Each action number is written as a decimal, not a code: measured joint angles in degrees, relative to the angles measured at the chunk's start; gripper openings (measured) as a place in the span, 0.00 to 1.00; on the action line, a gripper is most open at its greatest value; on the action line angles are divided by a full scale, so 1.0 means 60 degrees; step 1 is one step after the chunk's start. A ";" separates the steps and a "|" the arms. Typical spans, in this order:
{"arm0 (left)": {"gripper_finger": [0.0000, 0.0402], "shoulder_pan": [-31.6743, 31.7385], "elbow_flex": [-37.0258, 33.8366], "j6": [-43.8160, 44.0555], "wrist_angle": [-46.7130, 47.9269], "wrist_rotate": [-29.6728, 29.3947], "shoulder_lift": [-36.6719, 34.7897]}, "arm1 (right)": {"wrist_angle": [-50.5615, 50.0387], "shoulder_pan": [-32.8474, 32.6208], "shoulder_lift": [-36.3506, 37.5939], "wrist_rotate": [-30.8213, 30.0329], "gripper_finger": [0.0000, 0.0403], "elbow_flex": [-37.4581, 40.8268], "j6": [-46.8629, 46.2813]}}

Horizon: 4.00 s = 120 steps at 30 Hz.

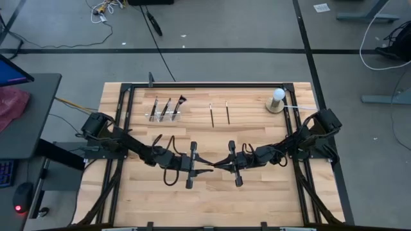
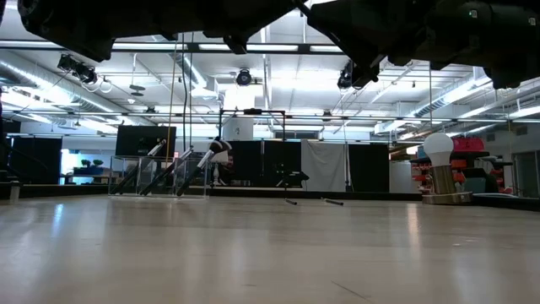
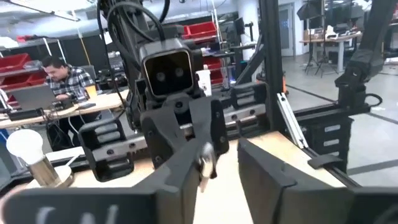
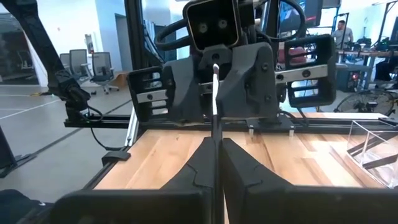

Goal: Put items in baskets/containers
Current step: Put the eyeshadow brush into the transparent organizer, then put the liner brush into the transparent organizer

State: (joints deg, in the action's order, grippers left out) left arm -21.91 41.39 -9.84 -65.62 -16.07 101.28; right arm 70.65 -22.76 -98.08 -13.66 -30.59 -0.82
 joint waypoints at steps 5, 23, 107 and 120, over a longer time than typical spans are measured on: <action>0.14 0.0000 0.0040 -0.0224 -0.0012 -0.0030 0.0007 | -0.0011 0.0000 0.0004 0.0027 0.03 -0.0007 0.0000; 0.04 0.0001 0.0691 0.1007 0.5284 -0.1039 -0.1721 | -0.3323 0.0011 0.0816 -0.0827 0.13 0.0002 -0.0752; 0.42 0.7658 0.4370 0.3029 1.7478 -0.1214 -0.2587 | -0.4707 0.0035 0.1417 -0.0894 0.32 -0.0004 -0.1201; 0.42 0.4374 0.4477 0.3399 1.7247 -0.2654 -0.2660 | -0.6623 -0.0035 0.1417 -0.1820 0.32 -0.0007 -0.2463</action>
State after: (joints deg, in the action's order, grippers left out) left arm 4.33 68.25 10.56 37.87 -31.99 85.32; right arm 30.91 -22.97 -89.58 -24.58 -30.63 -15.60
